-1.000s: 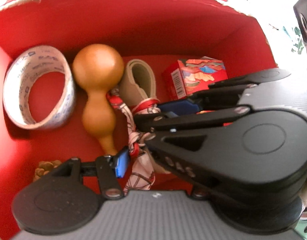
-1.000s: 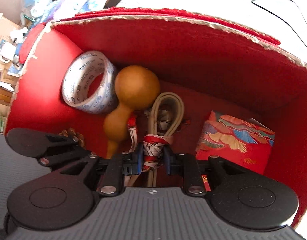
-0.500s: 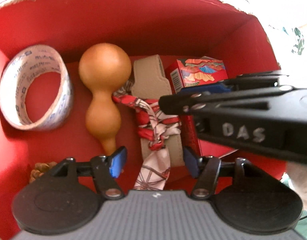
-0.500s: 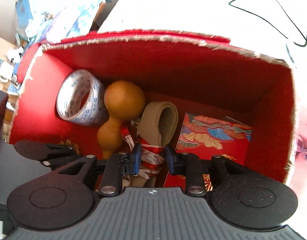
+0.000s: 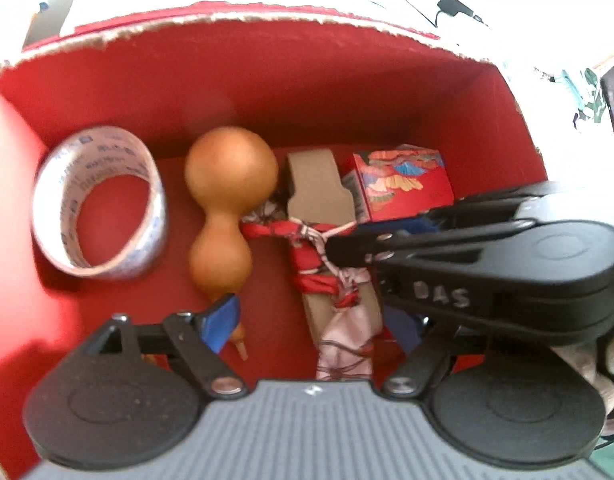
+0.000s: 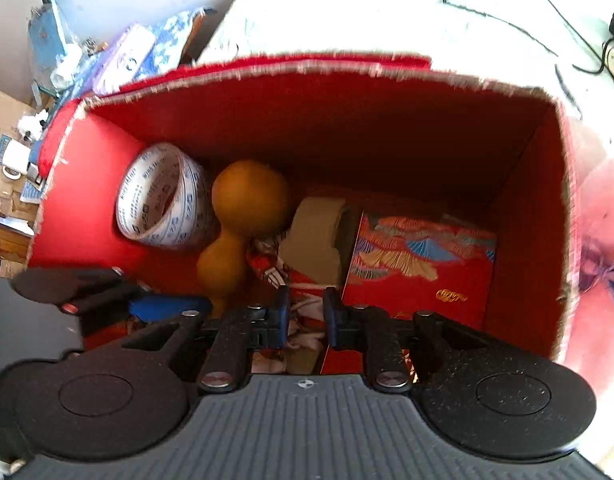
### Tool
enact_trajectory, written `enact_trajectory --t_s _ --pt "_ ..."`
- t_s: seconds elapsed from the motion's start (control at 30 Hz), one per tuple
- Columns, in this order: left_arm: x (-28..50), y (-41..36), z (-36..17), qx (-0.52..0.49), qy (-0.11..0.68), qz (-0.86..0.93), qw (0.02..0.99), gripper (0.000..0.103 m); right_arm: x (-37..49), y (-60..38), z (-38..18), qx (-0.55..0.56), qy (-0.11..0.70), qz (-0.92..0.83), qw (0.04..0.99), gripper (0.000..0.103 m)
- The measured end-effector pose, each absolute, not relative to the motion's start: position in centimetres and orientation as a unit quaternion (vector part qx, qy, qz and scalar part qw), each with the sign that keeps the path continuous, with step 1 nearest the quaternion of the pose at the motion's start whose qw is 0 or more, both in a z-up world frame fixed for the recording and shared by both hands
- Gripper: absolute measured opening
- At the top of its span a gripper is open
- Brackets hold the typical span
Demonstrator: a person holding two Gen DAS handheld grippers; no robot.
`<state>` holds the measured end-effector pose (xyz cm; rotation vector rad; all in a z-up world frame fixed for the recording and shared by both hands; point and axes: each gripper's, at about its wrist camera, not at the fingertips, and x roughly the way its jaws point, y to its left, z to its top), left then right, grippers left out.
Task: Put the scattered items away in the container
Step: 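Lower the strap into the box beside the gourd with the right gripper, then open the right gripper to release the strap and withdraw upward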
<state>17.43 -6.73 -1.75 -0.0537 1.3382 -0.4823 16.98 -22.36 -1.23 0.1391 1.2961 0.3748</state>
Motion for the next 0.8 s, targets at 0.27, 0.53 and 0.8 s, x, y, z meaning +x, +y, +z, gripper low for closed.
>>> enact_trajectory --t_s 0.27,0.53,0.8 --pt "17.5 -5.1 -1.1 -0.020 0.607 -0.204 0.768 0.079 17.4 -21.0 -1.6 0.075 0.610 0.184 0.767 0.019" --pt "17.2 -5.6 -1.2 -0.018 0.591 -0.196 0.782 0.087 16.5 -22.4 -0.6 0.087 0.618 0.176 0.761 0.023" --pt "16.3 -6.0 -0.2 0.026 0.573 -0.188 0.797 0.087 16.5 -23.4 -2.1 0.137 0.634 0.164 0.743 0.029"
